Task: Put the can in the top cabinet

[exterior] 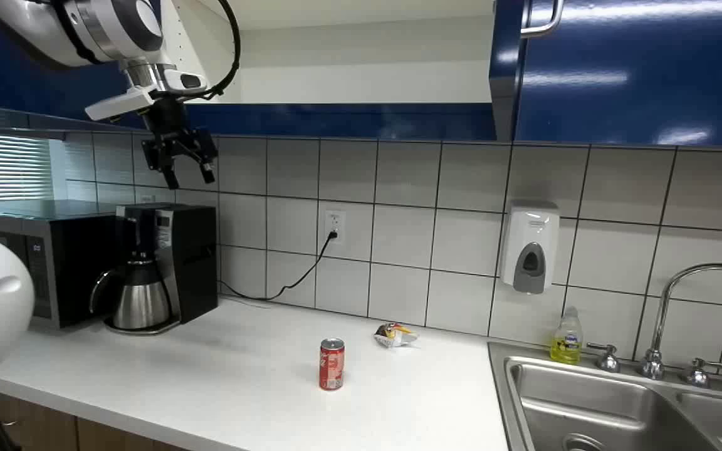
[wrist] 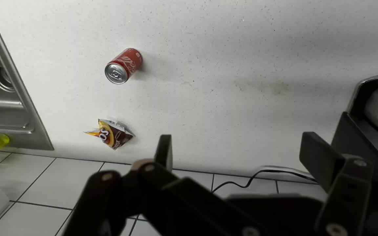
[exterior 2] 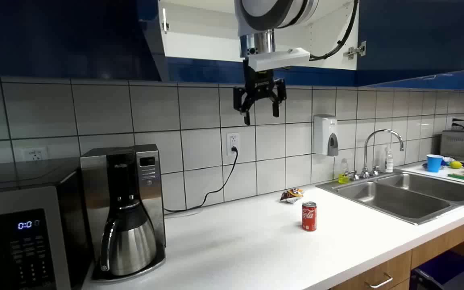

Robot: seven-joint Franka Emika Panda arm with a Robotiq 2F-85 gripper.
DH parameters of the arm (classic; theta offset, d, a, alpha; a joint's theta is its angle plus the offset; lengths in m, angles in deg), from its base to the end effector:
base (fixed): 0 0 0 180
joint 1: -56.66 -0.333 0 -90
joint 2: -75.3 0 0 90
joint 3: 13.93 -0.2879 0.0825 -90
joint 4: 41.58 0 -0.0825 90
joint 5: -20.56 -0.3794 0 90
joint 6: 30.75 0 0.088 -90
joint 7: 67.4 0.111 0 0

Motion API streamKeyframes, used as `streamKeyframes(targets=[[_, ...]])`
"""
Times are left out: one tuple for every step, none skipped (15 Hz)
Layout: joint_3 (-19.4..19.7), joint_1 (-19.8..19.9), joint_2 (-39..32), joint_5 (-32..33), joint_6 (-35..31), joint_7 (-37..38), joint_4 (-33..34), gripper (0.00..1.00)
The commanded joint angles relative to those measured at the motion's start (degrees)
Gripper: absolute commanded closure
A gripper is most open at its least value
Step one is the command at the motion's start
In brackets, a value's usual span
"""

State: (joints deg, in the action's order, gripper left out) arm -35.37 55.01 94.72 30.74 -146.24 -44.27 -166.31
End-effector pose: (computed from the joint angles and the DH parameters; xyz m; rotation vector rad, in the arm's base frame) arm 0.4415 0.1893 0.5082 2.9106 0.0783 0.3675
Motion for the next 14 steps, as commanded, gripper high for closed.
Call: streamKeyframes(targets=[[1.8, -2.11, -0.35, 0.8, 0.24, 0.62, 0.14, 0.0], [1.8, -2.1, -0.35, 0.8, 0.24, 0.62, 0.15, 0.0], [1.8, -2.11, -0.35, 0.8, 0.24, 0.62, 0.14, 0.0], [1.8, -2.11, -0.35, 0.8, 0.24, 0.62, 0.14, 0.0], [1.8, -2.11, -0.35, 0.8, 0.24, 0.62, 0.14, 0.0], [1.8, -2.1, -0.35, 0.8, 0.24, 0.62, 0.14, 0.0], [1.8, -2.11, -0.35, 0.8, 0.24, 0.62, 0.15, 0.0], [1.71, -1.95, -0.54, 1.22, -0.04, 0.82, 0.26, 0.0], [1.75, -1.95, -0.81, 1.47, -0.1, 0.96, 0.44, 0.0], [1.87, -2.01, -1.25, 1.92, -0.38, 1.12, 0.66, 0.0], [1.98, -2.06, -1.6, 2.29, -0.55, 1.35, 0.75, 0.0], [2.16, -2.11, -2.21, 2.63, -0.83, 1.44, 0.79, 0.0], [2.29, -2.13, -2.81, 3.11, -0.99, 1.46, 0.81, 0.0], [2.46, -2.12, -3.34, 3.49, -1.3, 1.68, 0.68, 0.0]])
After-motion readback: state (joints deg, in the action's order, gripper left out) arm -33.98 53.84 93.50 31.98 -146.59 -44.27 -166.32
